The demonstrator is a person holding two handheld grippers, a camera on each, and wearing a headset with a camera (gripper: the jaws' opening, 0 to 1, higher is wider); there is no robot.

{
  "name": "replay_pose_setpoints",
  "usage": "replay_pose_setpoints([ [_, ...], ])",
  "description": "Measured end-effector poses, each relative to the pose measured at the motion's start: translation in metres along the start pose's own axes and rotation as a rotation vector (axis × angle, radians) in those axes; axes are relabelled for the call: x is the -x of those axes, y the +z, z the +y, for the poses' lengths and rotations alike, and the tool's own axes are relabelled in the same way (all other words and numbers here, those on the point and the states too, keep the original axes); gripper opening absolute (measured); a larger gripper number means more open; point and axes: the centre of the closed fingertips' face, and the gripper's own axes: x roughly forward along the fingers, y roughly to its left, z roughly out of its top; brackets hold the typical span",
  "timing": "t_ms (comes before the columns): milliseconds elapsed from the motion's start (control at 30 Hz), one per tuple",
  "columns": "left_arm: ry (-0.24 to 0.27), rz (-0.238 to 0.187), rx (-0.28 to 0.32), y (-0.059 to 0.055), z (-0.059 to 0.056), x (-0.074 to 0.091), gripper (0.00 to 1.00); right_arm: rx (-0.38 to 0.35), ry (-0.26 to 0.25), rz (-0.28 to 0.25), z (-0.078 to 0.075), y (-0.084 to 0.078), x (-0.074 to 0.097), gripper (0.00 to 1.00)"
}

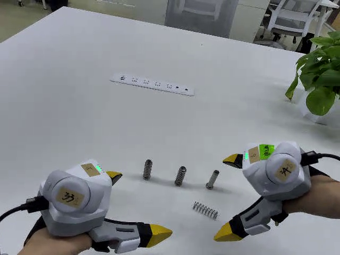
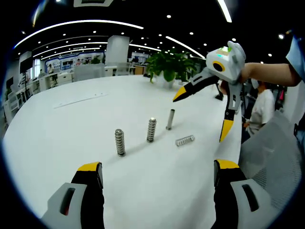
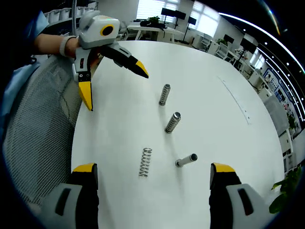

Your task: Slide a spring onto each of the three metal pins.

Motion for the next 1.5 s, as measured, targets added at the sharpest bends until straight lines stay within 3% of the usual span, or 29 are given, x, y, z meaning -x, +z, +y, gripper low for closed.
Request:
replay_pose_setpoints([
  [333,0.004,0.0,-0.007,0.0,-0.001,0.0,0.98,-0.186,-0.069,-0.076,0.005,-0.019,0.016,0.99],
  [633,0.006,0.009,-0.017,-0.002,-0.003,-0.001,0.98,-0.288,-0.116,-0.117,0.017,-0.036,0.032,0.98],
  [967,0.0,0.025,-0.022,-0.007,-0.004,-0.003,0.98,-0.339,-0.13,-0.123,0.033,-0.052,0.041,0.97],
  [1300,-0.017,0.049,-0.035,-0.012,-0.009,-0.003,0.97,-0.368,-0.148,-0.151,0.036,-0.05,0.043,0.97],
  [1500,-0.078,0.099,-0.117,-0.013,-0.015,-0.004,0.96,-0.368,-0.153,-0.163,0.041,-0.052,0.046,0.97],
])
